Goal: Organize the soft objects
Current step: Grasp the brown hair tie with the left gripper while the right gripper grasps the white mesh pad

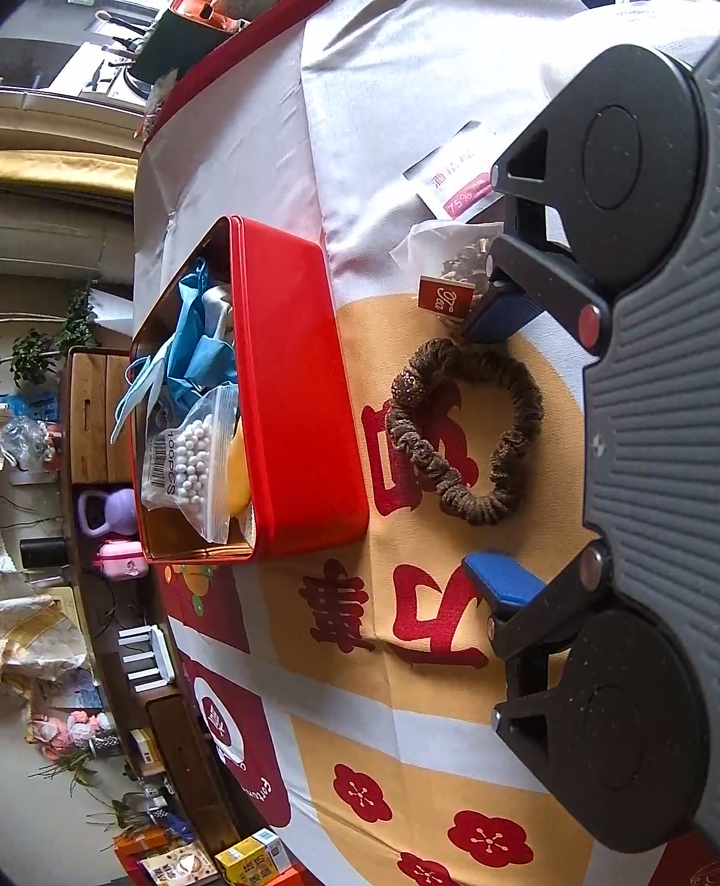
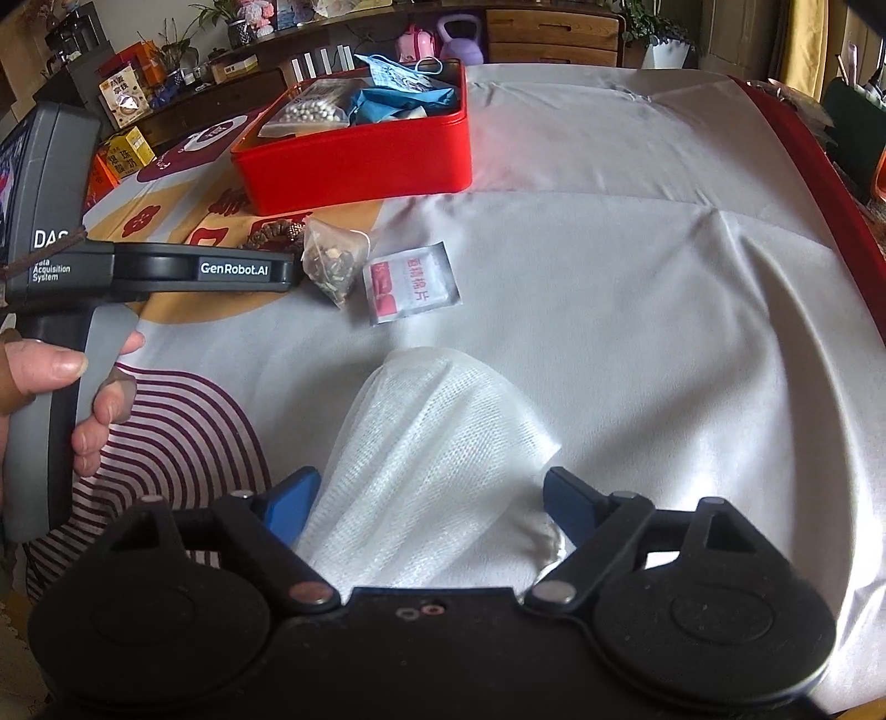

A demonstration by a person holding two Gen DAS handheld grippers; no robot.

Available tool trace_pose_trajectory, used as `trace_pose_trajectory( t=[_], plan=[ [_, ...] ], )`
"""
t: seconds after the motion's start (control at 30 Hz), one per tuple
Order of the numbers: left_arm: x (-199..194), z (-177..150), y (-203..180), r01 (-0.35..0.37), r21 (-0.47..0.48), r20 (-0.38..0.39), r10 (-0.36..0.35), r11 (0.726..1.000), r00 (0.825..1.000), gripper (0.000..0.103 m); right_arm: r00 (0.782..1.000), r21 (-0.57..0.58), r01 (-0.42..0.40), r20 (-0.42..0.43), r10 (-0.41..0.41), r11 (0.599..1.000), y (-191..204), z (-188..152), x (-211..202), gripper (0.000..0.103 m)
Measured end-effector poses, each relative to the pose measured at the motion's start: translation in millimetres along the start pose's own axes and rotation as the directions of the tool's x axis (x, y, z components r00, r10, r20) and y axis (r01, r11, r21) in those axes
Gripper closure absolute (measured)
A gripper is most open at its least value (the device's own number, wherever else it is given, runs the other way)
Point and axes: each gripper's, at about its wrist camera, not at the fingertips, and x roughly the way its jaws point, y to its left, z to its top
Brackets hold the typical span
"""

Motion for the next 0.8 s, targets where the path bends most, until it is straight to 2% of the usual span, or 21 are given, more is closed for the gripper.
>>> trace_pose_trajectory(
  t=[0.1, 0.17, 0.23, 0.37, 0.43, 0.5, 0.6, 0.7, 0.8],
  plan=[
    [0.4, -0.1, -0.4, 0.001, 0.013, 0.012, -0.001, 1.0, 1.0, 0.021, 1.0, -0.008, 0.007, 0.004, -0.007, 1.0, 0.6, 0.2, 0.7, 0.028],
    [-0.5, -0.7, -0.9, 0.012, 0.018, 0.018, -0.012, 1.0, 1.0, 0.026, 1.0, -0.017, 0.013, 0.007, -0.013, 1.0, 1.8, 0.5, 0.8, 0.033],
    [-3.0, -2.0, -3.6, 0.017, 0.028, 0.026, -0.018, 0.999, 1.0, 0.038, 1.0, -0.023, 0.017, 0.01, -0.017, 1.0, 2.5, 0.8, 0.4, 0.041],
    [-7.3, -2.8, -12.9, 0.016, 0.067, 0.032, -0.019, 0.998, 0.999, 0.054, 1.0, -0.018, 0.014, 0.016, -0.014, 1.0, 1.2, 0.7, -1.7, 0.051],
    [-8.8, -2.6, -14.9, 0.028, 0.067, 0.027, -0.03, 0.997, 0.999, 0.069, 1.0, -0.013, 0.012, 0.019, -0.011, 1.0, 0.2, 0.6, -2.9, 0.059],
    [-10.5, -3.3, -17.2, 0.023, 0.073, 0.022, -0.025, 0.997, 0.999, 0.072, 1.0, -0.01, 0.01, 0.023, -0.01, 1.0, -0.4, 0.2, -4.4, 0.064],
    [-12.6, -5.3, -17.2, 0.013, 0.083, 0.023, -0.015, 0.996, 1.0, 0.084, 1.0, -0.007, 0.006, 0.029, -0.006, 1.0, -1.2, -0.8, -7.0, 0.072],
    [-14.7, -6.9, -12.8, 0.001, 0.059, 0.016, -0.002, 0.998, 1.0, 0.085, 0.999, -0.004, -0.001, 0.041, 0.001, 1.0, -2.4, -1.4, -10.9, 0.082],
    [-18.0, -9.2, -5.8, 0.003, 0.033, 0.01, -0.004, 0.999, 1.0, 0.086, 0.999, -0.004, -0.006, 0.051, 0.006, 1.0, -3.1, -2.1, -15.3, 0.087]
  ],
)
